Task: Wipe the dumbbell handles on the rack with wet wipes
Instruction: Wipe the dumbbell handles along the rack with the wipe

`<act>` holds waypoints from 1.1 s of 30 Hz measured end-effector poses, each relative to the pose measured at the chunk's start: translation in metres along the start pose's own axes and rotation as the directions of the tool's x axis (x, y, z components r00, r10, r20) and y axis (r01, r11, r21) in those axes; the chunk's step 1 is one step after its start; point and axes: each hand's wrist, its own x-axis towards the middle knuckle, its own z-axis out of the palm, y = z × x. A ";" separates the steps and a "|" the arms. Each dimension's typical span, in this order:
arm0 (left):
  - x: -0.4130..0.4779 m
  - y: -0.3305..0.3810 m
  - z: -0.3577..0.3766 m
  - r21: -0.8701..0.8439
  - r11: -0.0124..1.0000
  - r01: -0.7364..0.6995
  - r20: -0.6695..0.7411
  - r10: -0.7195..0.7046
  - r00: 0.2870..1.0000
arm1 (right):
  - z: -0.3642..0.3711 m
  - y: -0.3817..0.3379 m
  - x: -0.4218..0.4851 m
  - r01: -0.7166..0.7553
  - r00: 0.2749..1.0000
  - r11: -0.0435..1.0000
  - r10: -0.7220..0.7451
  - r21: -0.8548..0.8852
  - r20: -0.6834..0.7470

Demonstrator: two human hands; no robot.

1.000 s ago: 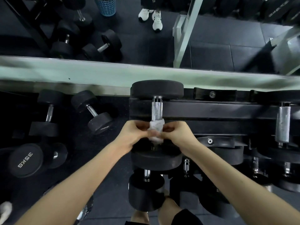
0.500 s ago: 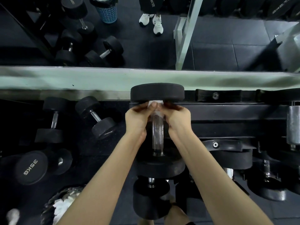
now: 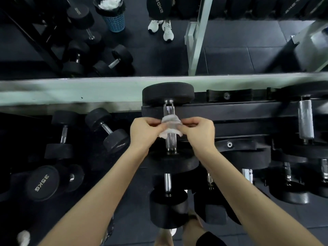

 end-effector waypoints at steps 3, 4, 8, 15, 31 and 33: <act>-0.030 0.013 -0.011 -0.053 0.998 -0.035 0.093 0.040 0.995 | -0.023 -0.002 -0.036 0.032 0.999 0.997 -0.034 0.073 0.023; -0.040 0.016 -0.014 -0.040 0.998 -0.038 0.141 0.043 0.989 | -0.030 -0.002 -0.047 0.034 0.998 0.992 -0.039 0.118 0.041; -0.078 0.015 -0.026 0.043 0.998 -0.048 0.366 0.029 0.930 | -0.061 0.005 -0.082 0.050 0.988 0.978 -0.077 0.203 0.131; -0.138 -0.028 -0.012 0.286 0.953 -0.102 0.374 -0.013 0.927 | -0.102 0.055 -0.114 -0.010 0.965 0.987 -0.032 0.158 0.260; -0.203 -0.169 0.045 0.071 0.990 0.122 0.230 -0.135 0.964 | -0.110 0.202 -0.131 -0.040 0.953 0.993 0.072 -0.111 0.294; -0.193 -0.180 0.038 0.081 0.987 0.140 0.292 -0.158 0.943 | -0.101 0.208 -0.123 -0.102 0.954 0.992 0.120 -0.077 0.275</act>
